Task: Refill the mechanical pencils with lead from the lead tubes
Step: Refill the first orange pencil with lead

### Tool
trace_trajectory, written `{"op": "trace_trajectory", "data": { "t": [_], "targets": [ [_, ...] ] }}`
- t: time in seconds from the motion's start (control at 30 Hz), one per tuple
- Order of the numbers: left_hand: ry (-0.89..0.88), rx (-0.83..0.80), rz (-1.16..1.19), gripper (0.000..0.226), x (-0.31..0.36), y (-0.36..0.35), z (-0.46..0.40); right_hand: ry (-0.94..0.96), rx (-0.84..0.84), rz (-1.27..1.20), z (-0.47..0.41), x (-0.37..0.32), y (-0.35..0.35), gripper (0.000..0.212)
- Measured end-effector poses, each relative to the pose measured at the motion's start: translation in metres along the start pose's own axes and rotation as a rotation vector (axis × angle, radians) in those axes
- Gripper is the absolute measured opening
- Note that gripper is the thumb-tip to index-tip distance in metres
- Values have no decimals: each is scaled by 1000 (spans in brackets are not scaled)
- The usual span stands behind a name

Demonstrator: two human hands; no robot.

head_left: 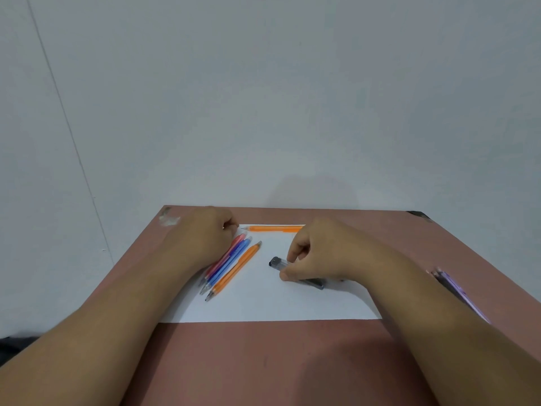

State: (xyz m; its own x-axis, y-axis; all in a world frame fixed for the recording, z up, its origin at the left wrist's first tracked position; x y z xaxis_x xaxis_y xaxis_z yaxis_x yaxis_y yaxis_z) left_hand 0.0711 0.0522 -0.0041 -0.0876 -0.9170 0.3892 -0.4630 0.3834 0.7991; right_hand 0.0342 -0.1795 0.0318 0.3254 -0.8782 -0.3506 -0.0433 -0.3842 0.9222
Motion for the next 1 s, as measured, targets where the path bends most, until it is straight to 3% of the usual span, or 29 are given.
{"op": "trace_trajectory", "data": {
  "t": [0.13, 0.27, 0.4, 0.53, 1.0],
  "targets": [
    [-14, 66, 60, 20, 6, 4, 2, 18, 26, -14, -1, -1, -4, 18],
    [-51, 150, 197, 21, 19, 9, 7, -12, 113, -184, -4, 0, -4, 17],
    [-149, 142, 455, 19, 34, 15, 15, -36, 269, -395, -6, 4, -2, 14],
    [-137, 71, 701, 18, 45, 21, 22, -69, 359, -602, -6, 6, -2, 12],
    [-36, 35, 821, 20, 60, 26, 27, -55, 368, -756, -5, 2, -9, 14]
  ]
}}
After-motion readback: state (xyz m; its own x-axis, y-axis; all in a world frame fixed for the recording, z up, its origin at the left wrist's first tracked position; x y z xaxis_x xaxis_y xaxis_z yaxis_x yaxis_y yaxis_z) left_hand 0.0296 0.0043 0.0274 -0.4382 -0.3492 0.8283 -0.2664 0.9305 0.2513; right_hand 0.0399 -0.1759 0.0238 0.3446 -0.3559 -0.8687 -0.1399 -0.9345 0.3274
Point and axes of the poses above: each hand's wrist, its own z-axis away from the middle knuckle, its own y-axis out of the back of the hand, x = y × z, the point moved 2 cm from there along -z, towards the middle knuckle, and after that the axes turned 11 degrees about x, right-handed, at the moved point
